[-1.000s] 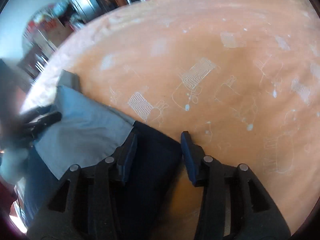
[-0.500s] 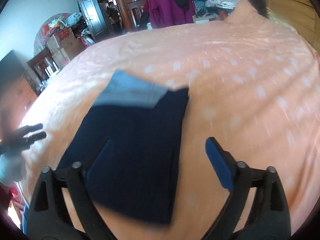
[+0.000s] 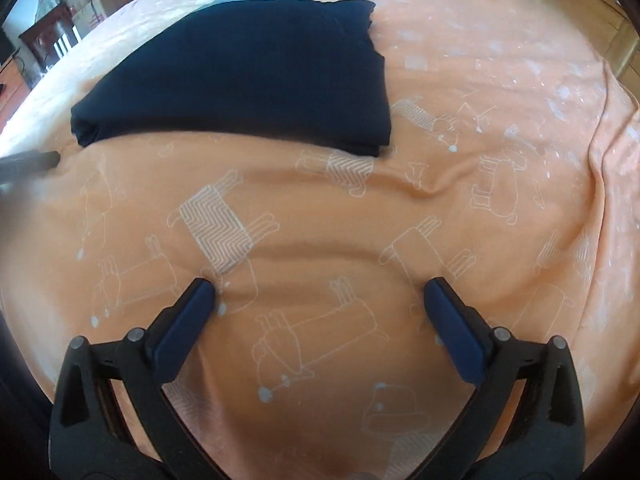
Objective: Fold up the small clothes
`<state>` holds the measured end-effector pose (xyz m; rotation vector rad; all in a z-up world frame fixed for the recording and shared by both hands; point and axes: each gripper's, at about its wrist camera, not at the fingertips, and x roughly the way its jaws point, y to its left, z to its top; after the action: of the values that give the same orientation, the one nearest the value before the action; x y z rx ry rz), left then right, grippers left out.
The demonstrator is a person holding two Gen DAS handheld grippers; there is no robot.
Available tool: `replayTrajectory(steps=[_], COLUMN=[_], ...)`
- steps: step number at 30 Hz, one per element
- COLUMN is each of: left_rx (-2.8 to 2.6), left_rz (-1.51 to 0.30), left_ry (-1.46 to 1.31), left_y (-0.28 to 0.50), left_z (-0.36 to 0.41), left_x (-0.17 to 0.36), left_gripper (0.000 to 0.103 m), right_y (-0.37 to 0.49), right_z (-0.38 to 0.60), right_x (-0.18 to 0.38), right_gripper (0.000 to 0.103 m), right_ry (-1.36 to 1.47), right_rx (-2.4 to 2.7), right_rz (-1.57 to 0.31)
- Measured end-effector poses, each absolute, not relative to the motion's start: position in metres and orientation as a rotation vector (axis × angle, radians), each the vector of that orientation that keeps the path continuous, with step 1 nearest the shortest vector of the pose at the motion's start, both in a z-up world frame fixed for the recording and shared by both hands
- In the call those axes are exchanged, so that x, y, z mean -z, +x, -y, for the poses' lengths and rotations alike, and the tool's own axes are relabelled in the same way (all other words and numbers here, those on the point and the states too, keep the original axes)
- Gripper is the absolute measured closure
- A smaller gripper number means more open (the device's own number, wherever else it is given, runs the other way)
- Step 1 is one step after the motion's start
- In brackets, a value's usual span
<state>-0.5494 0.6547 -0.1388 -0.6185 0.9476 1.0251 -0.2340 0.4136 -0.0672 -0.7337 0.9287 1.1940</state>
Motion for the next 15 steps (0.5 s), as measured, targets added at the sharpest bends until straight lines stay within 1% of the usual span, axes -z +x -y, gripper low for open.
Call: replayTrajectory(steps=[9,12,15], left_rx=[-1.049,-1.047,-1.054], left_rz=[-0.930,-0.852,-0.780], left_ry=[-0.600,-0.659,-0.692], left_y=[-0.541,-0.546,-0.552], left_z=[-0.668,-0.683,-0.688], left_x=[0.139,0.143,0.144], left_gripper=[0.000,0.000,0.000], right_y=[-0.224,-0.219,-0.217], right_z=[-0.423,-0.424,-0.430], right_x=[0.071,0.075,0.077], right_gripper=[0.000,0.000,0.000], right_ry=[-0.674,-0.619,-0.596], right_rx=[-1.179,-1.176,-1.172], right_rz=[-0.946,-0.979,-0.967])
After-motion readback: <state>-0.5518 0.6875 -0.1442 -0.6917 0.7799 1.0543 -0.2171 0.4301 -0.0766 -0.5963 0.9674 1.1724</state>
